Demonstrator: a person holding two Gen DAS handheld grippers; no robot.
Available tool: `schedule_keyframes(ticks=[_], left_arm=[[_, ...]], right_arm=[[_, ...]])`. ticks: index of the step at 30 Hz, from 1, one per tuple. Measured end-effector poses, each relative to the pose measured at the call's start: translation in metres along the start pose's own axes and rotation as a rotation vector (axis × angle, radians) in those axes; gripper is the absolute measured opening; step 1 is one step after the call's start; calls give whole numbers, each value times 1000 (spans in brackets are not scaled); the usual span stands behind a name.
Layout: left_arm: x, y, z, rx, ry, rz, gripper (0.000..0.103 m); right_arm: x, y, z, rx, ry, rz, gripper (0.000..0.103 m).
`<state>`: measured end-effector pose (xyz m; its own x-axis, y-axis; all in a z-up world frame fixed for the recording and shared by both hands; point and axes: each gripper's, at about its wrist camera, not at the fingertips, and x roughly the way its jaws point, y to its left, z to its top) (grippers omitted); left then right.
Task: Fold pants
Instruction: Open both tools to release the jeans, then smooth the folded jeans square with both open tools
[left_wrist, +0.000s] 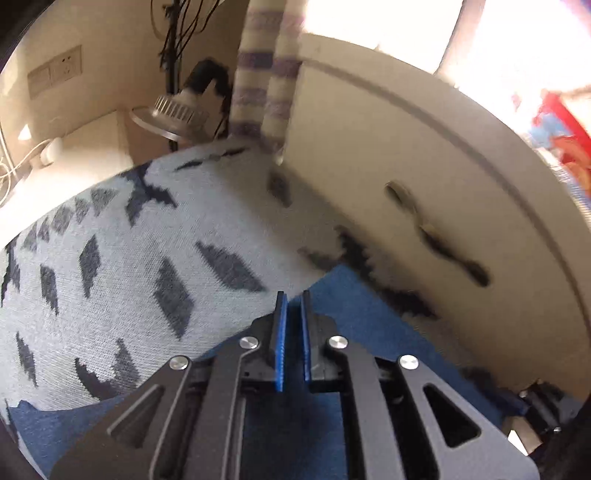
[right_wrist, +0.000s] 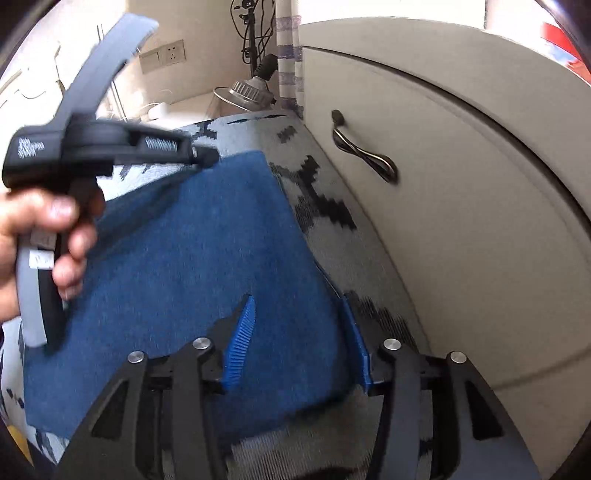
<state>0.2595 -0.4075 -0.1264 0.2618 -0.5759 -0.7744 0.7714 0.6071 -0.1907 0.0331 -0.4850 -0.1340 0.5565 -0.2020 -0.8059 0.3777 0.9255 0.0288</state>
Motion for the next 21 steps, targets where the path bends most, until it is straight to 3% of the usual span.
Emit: schedule_keyframes(ticks=[6,8,19,21], left_arm=[[-11,-21,-21,52,22,9,17],[-20,-25,-31,39,24,7,24],[-59,-38,-108,-19,57,14,39],[-70,-42,-123,-19,50,27,40]], right_arm=[[-6,-6,-12,8,-1,-7,56],[-8,-7,-16,5,-1,-12,58],[-29,-7,-29,-5,-22,-50,69],[-34,-4,-29,-11,-34,-55,75]])
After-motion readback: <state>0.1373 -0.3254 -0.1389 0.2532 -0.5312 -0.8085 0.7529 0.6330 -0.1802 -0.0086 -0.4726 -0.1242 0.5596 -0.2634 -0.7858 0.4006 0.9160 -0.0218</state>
